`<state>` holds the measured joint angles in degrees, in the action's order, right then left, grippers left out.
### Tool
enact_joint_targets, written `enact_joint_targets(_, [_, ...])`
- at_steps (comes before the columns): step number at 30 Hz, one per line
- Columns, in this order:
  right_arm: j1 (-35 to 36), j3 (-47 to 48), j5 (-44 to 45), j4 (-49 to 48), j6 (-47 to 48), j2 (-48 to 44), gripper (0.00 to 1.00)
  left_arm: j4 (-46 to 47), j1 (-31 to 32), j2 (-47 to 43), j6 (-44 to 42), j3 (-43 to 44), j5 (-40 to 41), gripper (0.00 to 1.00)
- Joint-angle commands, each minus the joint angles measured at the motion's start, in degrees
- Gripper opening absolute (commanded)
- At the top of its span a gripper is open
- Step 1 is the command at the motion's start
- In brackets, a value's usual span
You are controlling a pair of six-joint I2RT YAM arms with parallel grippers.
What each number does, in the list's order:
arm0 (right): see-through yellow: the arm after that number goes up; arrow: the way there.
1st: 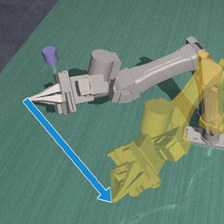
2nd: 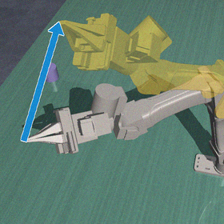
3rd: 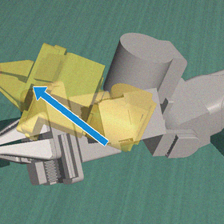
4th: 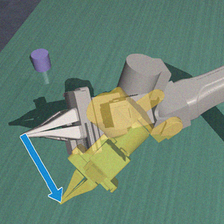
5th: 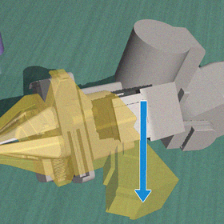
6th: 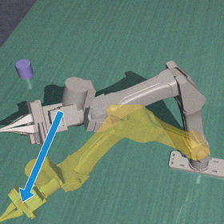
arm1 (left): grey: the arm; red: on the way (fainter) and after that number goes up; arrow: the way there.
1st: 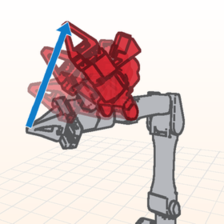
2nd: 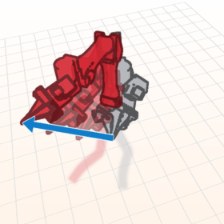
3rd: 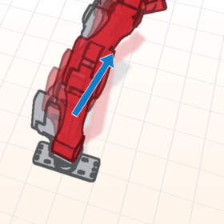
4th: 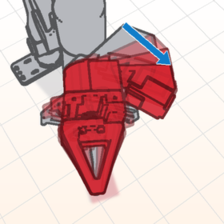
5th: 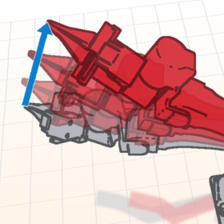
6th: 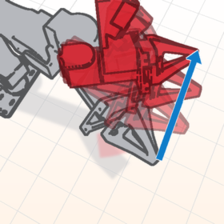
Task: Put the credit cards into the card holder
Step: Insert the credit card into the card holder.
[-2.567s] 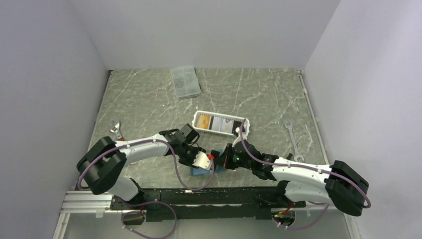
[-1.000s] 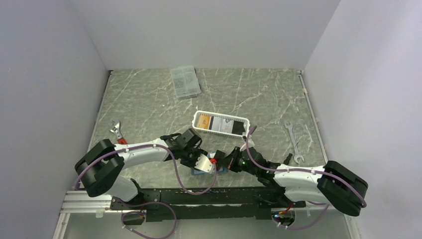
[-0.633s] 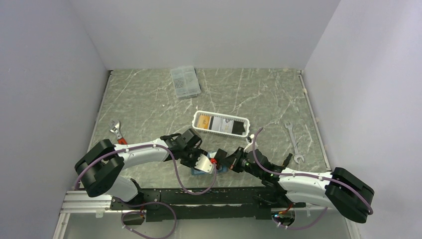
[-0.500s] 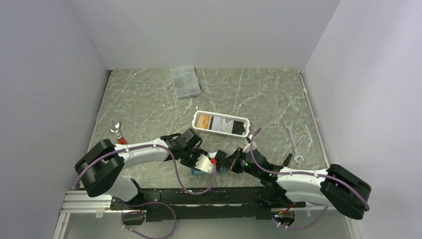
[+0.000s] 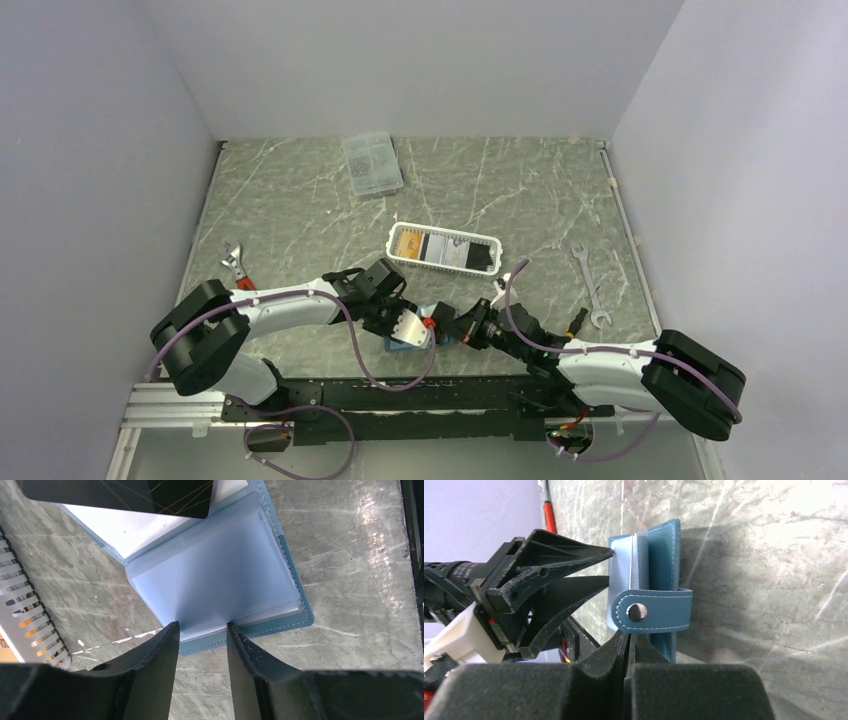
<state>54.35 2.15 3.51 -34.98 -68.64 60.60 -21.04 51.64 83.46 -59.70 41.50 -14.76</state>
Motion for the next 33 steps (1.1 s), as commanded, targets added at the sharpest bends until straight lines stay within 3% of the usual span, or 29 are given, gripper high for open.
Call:
enact_joint_targets(1, [-0.18,0.01,0.36,-5.3,0.29,-1.38,0.0,0.43,0.09,3.95,-0.32,-2.65,4.39,0.45])
enact_joint_targets(7, [-0.49,-0.06,-1.86,-9.23,0.42,1.8,0.0,0.29,0.09,4.09,-0.22,-2.66,4.61,0.45])
enact_joint_targets(20, [-0.64,0.74,-1.11,-5.24,1.53,3.03,0.0,0.12,0.05,4.06,-0.16,-3.0,4.83,0.45])
enact_joint_targets(33, [-0.56,0.17,-4.6,-15.28,0.97,11.17,0.0,-0.06,0.35,4.2,0.24,-2.83,4.84,0.45])
